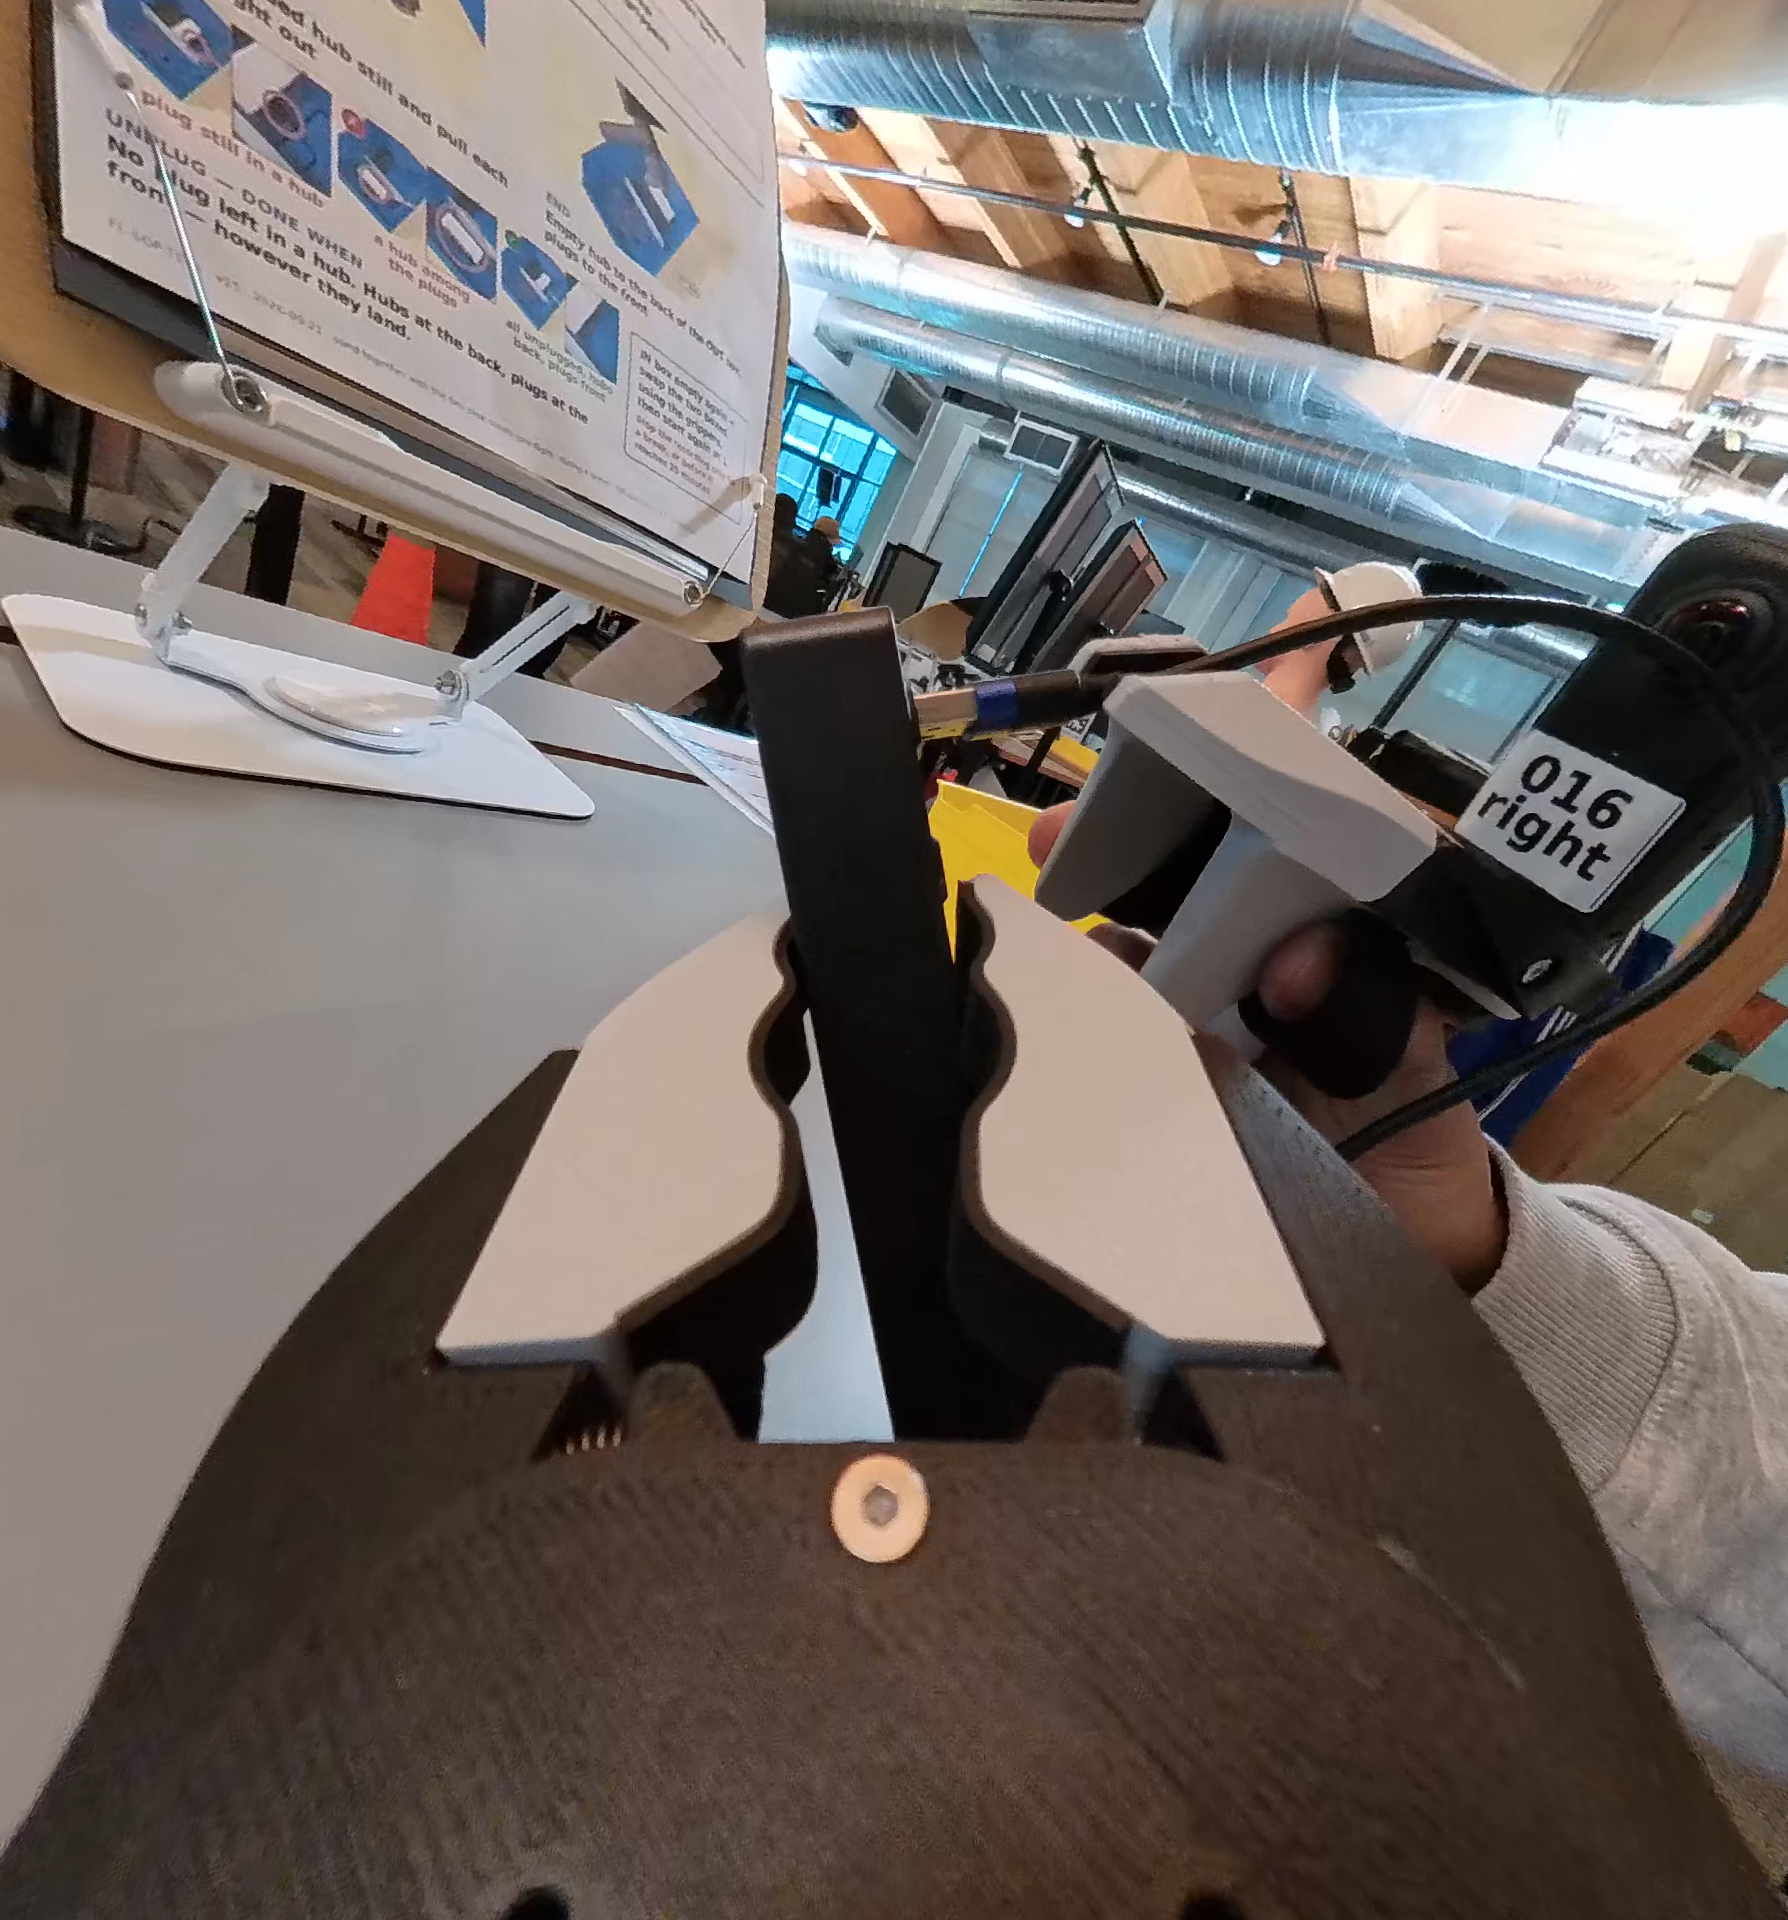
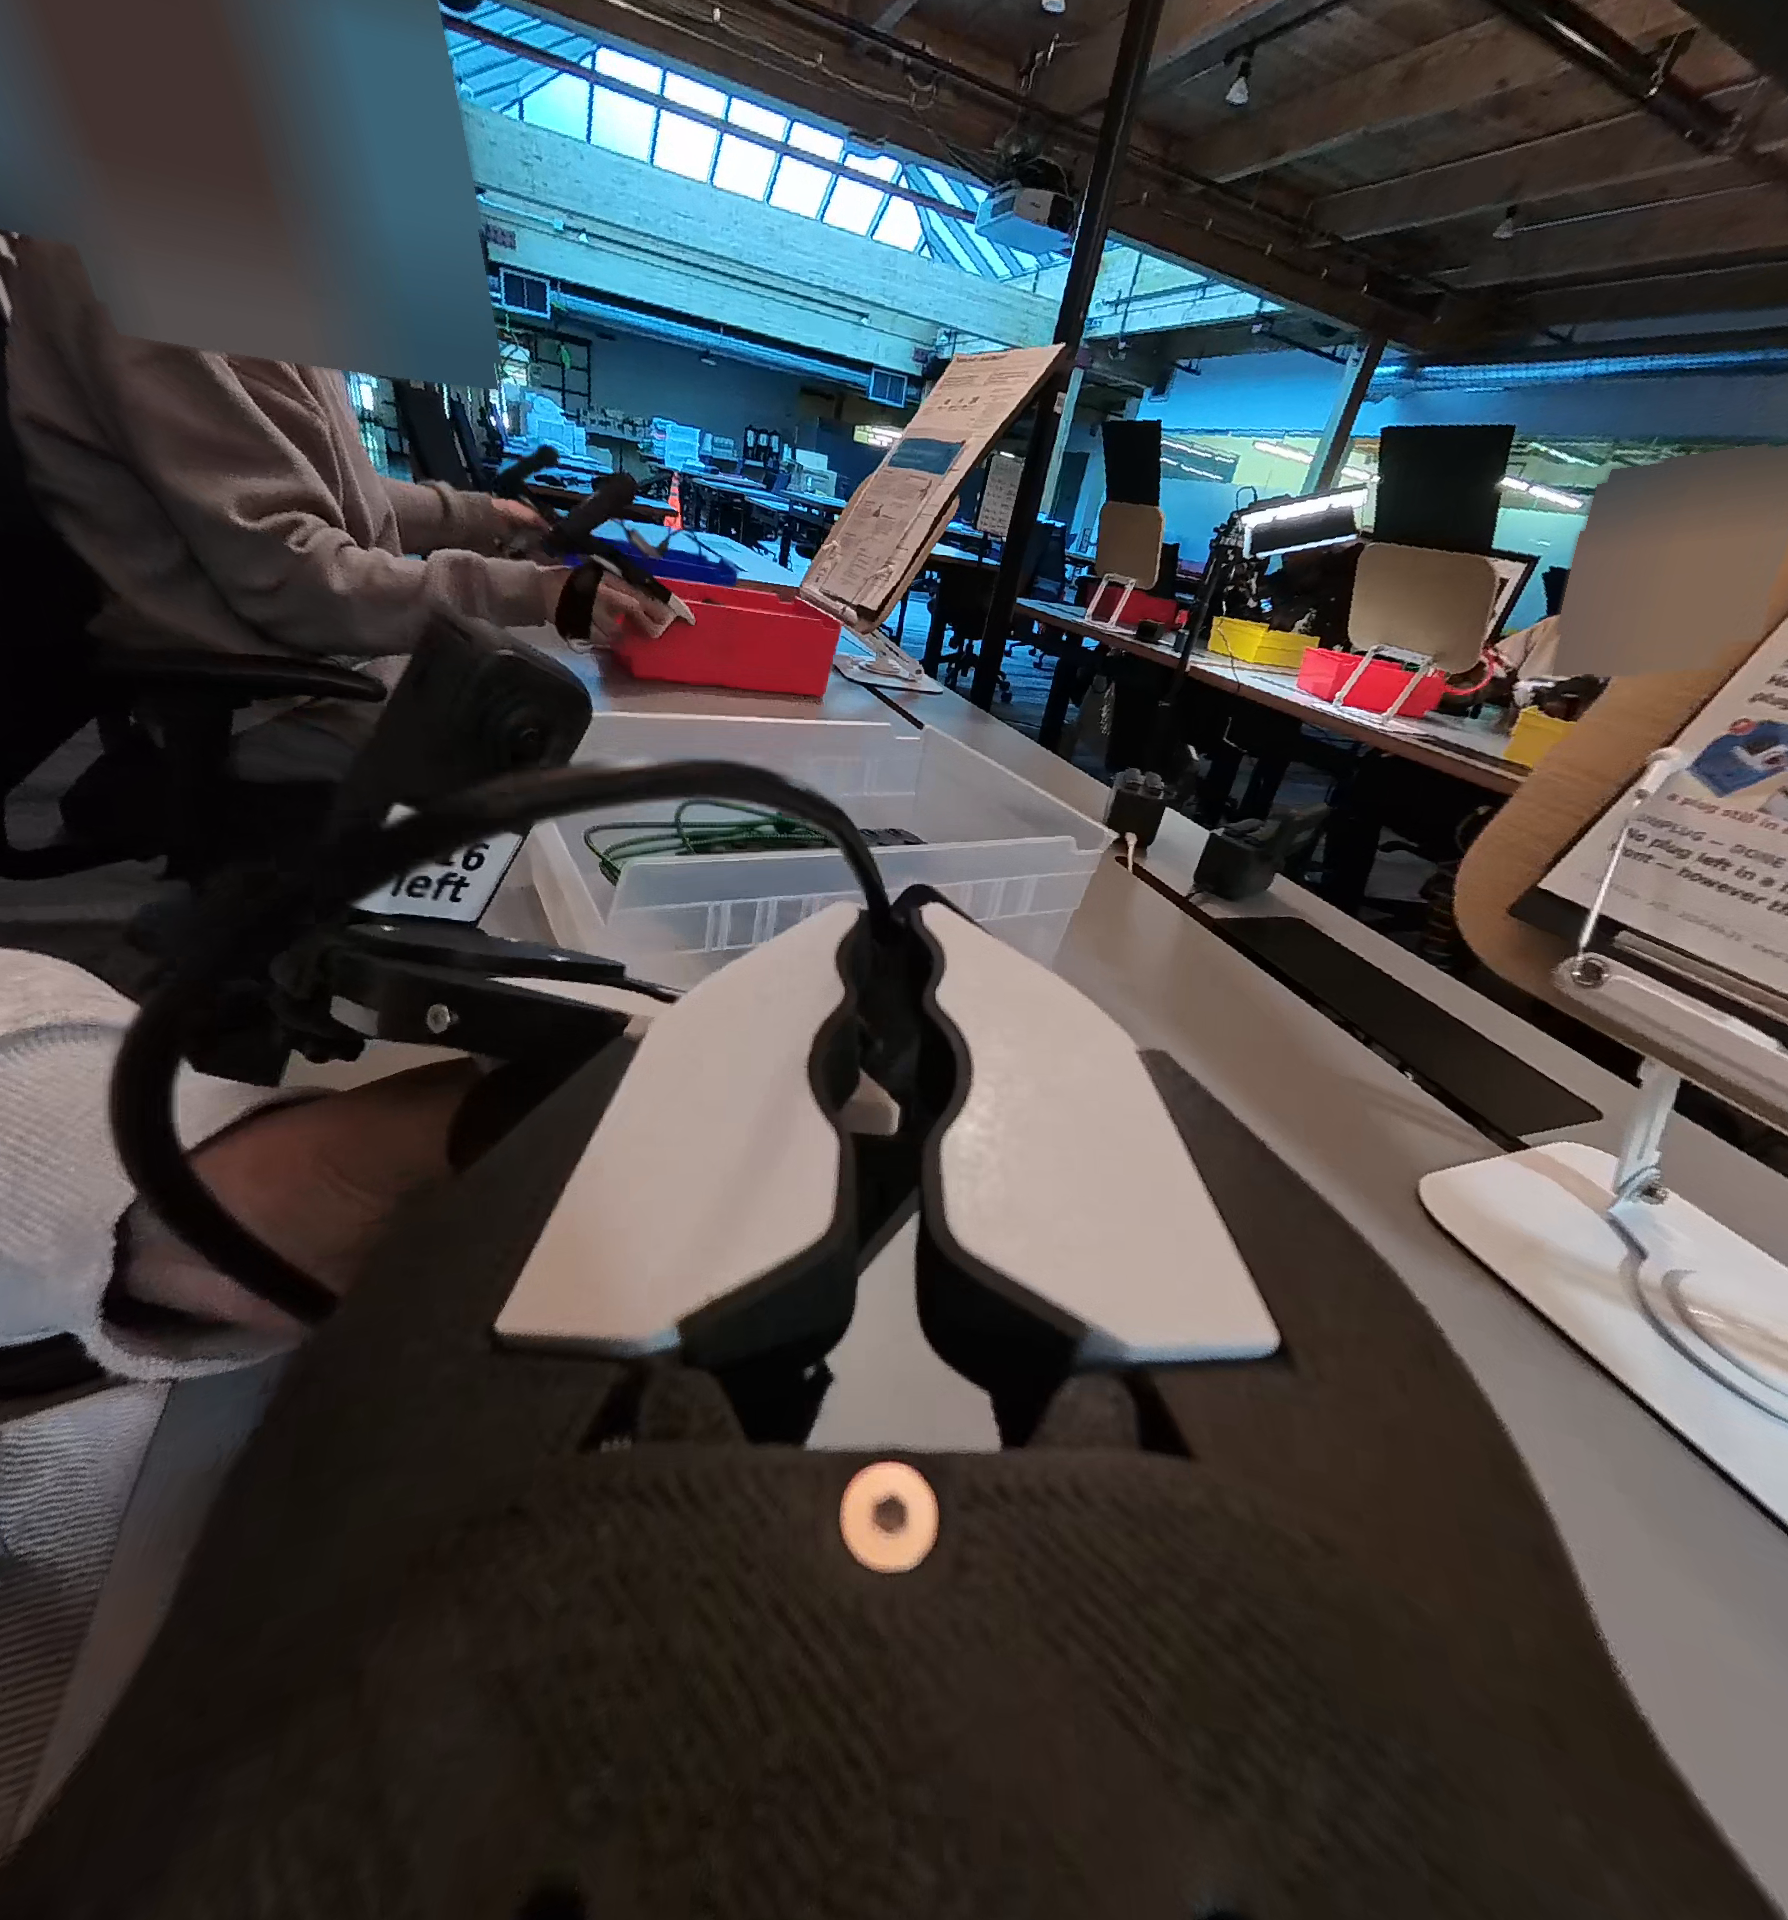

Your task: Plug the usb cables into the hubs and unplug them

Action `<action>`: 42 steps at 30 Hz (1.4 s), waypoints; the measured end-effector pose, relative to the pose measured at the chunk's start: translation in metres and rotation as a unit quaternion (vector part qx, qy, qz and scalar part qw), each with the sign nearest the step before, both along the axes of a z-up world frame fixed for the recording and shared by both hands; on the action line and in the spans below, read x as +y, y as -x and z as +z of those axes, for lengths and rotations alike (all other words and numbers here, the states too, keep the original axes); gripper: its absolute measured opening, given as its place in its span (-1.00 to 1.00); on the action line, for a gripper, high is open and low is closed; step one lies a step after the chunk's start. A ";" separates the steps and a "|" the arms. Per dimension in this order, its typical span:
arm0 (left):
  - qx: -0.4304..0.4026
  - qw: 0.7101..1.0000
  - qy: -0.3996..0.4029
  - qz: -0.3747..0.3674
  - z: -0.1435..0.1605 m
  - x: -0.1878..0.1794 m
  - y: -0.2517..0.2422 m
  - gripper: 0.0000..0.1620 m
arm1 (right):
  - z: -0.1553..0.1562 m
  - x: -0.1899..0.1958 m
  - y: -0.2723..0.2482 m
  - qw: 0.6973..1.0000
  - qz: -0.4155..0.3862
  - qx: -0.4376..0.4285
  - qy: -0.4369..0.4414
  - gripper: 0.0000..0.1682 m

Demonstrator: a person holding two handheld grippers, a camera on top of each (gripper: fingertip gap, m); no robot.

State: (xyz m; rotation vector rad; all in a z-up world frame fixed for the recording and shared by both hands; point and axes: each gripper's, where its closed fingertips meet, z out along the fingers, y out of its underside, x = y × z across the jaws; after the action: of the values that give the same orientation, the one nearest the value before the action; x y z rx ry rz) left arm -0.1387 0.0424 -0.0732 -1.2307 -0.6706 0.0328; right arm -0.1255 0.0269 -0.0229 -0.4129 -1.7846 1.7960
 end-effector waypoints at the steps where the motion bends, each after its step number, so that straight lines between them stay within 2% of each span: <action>1: 0.004 1.000 0.001 0.000 0.001 0.000 0.000 -0.64 | 0.001 0.000 -0.001 1.000 -0.001 0.006 -0.005 -0.93; 9: 0.045 0.999 0.006 0.013 0.010 0.000 -0.006 -0.64 | 0.010 -0.004 -0.009 0.998 -0.008 0.059 -0.035 -0.92; 12: 0.038 0.999 -0.008 0.015 0.012 -0.004 0.000 -0.66 | 0.010 -0.007 -0.006 0.998 -0.022 0.048 -0.045 -0.93; 14: 0.041 0.999 -0.017 0.024 0.016 -0.009 0.004 -0.68 | 0.011 -0.010 -0.005 0.998 -0.024 0.035 -0.044 -0.86; 19: 0.040 0.993 -0.044 0.102 0.023 -0.040 0.024 -0.68 | 0.000 -0.009 0.003 0.997 -0.033 0.011 -0.074 -0.70; 20: 0.048 0.991 -0.041 0.122 0.024 -0.047 0.028 -0.68 | -0.002 -0.004 0.007 0.997 -0.038 -0.008 -0.070 -0.77; 22: 0.090 0.977 -0.016 0.194 0.030 -0.064 0.032 -0.68 | 0.000 0.014 0.017 0.996 -0.050 -0.072 -0.022 -0.90; 24: 0.156 0.955 0.020 0.250 0.041 -0.073 0.029 -0.68 | 0.014 0.033 0.022 0.988 -0.032 -0.132 0.069 -0.88; 26: 0.221 0.939 0.056 0.258 0.050 -0.066 0.019 -0.68 | 0.033 0.055 0.026 0.973 -0.034 -0.162 0.158 -0.75; 28: 0.247 0.930 0.084 0.259 0.049 -0.057 0.014 -0.68 | 0.050 0.069 0.025 0.970 -0.056 -0.132 0.196 -0.61; 31: 0.245 0.927 0.111 0.263 0.040 -0.052 0.015 -0.68 | 0.060 0.051 0.011 0.980 -0.045 -0.103 0.163 -0.58; 33: 0.247 0.922 0.126 0.269 0.038 -0.052 0.018 -0.68 | 0.055 0.024 0.001 0.985 -0.013 -0.122 0.118 -0.56; 34: 0.246 0.921 0.133 0.271 0.037 -0.052 0.019 -0.68 | 0.050 0.012 -0.002 0.986 -0.004 -0.137 0.098 -0.48; 37: 0.248 0.919 0.141 0.272 0.036 -0.052 0.019 -0.68 | 0.032 -0.006 -0.003 0.982 -0.004 -0.180 0.055 -0.40; 42: 0.262 0.915 0.150 0.268 0.035 -0.047 0.015 -0.69 | 0.013 -0.010 -0.004 0.975 0.009 -0.220 0.021 -0.78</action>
State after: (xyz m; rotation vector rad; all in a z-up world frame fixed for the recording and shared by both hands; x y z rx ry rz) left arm -0.1536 -0.0044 -0.0383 -1.2210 -0.5171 0.9227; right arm -0.1218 0.0168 -0.0103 -0.8697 -2.0450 1.8606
